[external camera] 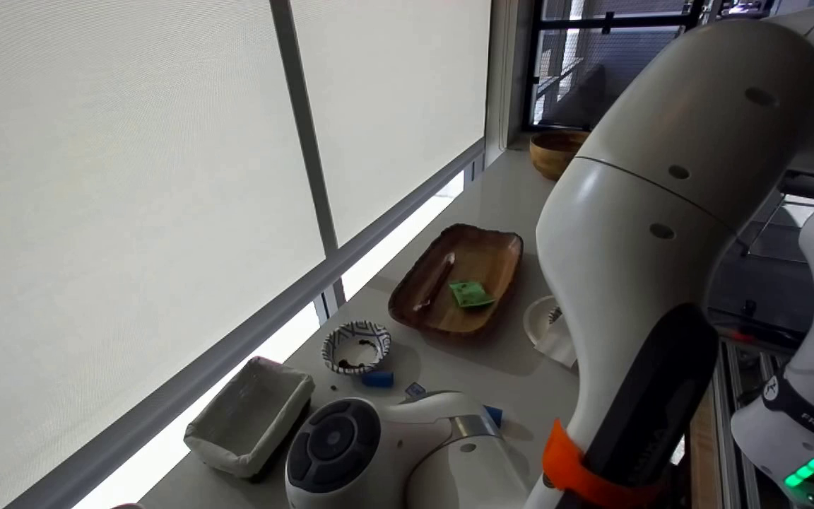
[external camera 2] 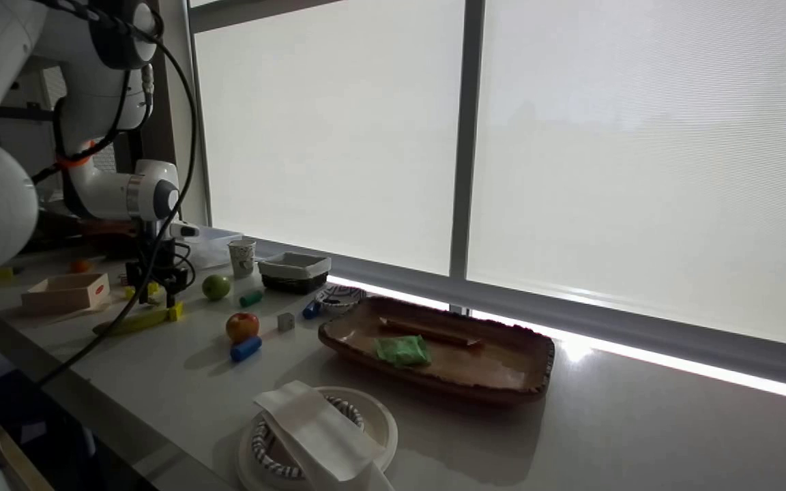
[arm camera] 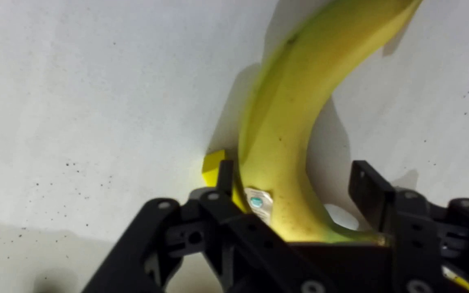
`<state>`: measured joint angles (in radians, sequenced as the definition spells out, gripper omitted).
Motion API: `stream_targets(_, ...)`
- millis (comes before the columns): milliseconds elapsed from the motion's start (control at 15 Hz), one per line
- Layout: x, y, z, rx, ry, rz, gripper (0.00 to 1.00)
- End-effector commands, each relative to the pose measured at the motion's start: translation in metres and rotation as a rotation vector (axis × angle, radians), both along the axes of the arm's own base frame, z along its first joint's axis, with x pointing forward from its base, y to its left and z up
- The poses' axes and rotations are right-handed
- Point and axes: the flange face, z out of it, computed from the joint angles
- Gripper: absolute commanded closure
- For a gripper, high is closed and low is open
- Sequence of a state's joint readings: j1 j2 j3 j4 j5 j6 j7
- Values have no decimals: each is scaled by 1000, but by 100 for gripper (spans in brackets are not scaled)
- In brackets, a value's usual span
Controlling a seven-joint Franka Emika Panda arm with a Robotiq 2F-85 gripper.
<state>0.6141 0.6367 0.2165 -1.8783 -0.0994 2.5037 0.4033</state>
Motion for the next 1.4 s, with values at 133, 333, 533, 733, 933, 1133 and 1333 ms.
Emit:
stream_targets(133, 1, 22, 23, 19, 4, 80, 0)
stream_targets(333, 2, 27, 37, 8, 24, 92, 0)
stream_targets(533, 10, 27, 46, 15, 45, 142, 0)
stream_targets(733, 25, 19, 55, 20, 44, 204, 0)
stream_targets(933, 44, 2, 62, 27, 34, 242, 0)
stream_targets(1133, 62, -13, 67, 28, 33, 273, 0)
stream_targets(1333, 77, -25, 73, 37, 19, 279, 0)
